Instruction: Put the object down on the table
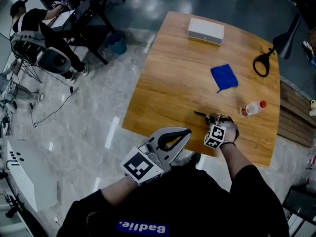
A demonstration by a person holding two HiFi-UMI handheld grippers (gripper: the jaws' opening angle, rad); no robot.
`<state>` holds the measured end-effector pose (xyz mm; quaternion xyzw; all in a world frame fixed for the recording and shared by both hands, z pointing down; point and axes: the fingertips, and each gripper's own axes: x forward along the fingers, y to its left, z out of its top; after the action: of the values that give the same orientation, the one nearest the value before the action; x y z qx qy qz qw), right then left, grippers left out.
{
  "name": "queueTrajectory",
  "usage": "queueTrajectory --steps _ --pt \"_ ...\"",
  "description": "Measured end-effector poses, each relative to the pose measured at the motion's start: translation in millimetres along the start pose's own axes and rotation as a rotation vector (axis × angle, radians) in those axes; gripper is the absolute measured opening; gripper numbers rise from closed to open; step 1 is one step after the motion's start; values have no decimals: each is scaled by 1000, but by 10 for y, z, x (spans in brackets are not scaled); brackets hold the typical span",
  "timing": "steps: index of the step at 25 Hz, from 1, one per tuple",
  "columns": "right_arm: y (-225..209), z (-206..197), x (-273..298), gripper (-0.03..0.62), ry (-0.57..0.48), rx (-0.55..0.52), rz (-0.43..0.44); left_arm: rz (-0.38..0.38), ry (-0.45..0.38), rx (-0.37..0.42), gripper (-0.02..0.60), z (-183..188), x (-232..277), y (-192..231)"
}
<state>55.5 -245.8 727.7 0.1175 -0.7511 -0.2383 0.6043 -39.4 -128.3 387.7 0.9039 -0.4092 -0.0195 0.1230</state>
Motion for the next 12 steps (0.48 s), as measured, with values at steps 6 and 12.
queueTrajectory --steps 6,12 --pt "101 33 21 8 0 9 19 -10 10 -7 8 -57 -34 -43" --pt "243 47 38 50 9 34 66 -15 17 -10 8 -47 -78 -91"
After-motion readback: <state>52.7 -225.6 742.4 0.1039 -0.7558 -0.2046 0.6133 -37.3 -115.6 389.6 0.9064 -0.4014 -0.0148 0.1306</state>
